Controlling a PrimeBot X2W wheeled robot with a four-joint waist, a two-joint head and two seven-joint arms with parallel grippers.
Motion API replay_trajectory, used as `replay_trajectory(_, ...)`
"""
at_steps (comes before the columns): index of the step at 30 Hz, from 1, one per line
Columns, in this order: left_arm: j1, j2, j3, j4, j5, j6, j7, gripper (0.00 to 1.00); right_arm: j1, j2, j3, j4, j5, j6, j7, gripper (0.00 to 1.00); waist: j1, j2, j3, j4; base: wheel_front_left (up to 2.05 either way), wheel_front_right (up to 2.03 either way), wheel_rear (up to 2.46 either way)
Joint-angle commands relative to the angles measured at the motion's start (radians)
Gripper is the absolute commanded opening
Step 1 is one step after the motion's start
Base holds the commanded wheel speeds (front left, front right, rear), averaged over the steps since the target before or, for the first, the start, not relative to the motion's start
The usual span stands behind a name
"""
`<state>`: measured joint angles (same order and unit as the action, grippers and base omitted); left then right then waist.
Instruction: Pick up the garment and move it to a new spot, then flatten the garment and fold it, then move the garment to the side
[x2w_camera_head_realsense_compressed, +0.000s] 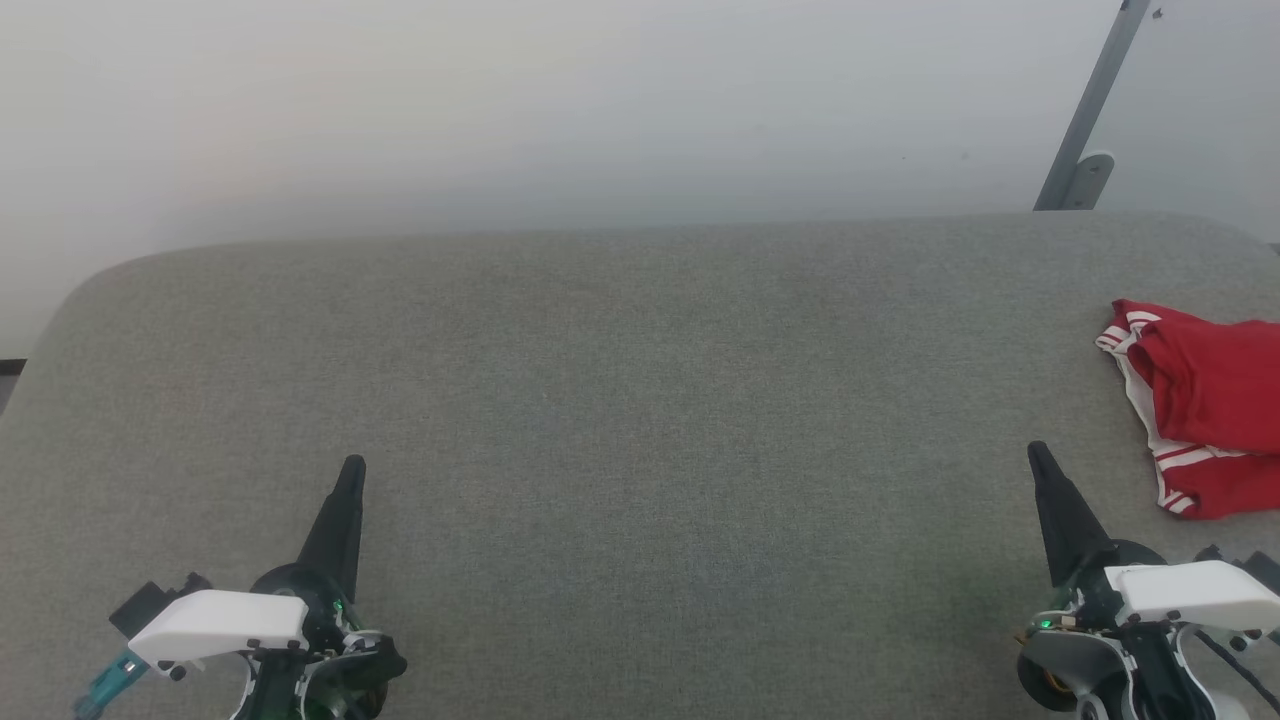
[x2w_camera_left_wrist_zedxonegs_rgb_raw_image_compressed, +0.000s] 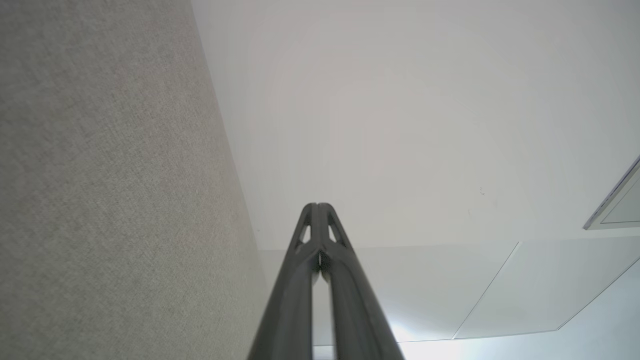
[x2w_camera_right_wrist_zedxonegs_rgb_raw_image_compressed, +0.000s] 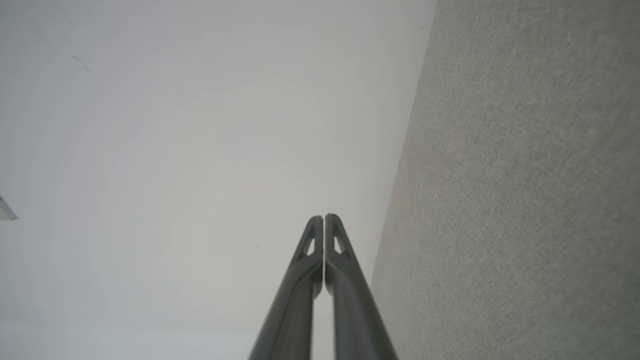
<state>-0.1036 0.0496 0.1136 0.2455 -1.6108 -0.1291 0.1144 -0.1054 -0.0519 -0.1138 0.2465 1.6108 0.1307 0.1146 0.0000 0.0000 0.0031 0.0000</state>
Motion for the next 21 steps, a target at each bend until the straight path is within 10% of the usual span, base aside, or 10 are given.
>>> replay_trajectory(1,-0.012,-0.002,0.001,0.000,-0.004,-0.003,0.003,0.00,-0.006,0.004,-0.001,-0.004,0.004,0.000,0.003,0.00,0.0000,0.0000,0.000,0.000,0.00,0.00,0.00)
replay_trajectory(21,-0.012,-0.002,0.001,0.000,-0.004,-0.003,0.003,0.00,-0.006,0.004,-0.001,-0.004,0.004,0.000,0.003,0.00,0.0000,0.0000,0.000,0.000,0.00,0.00,0.00)
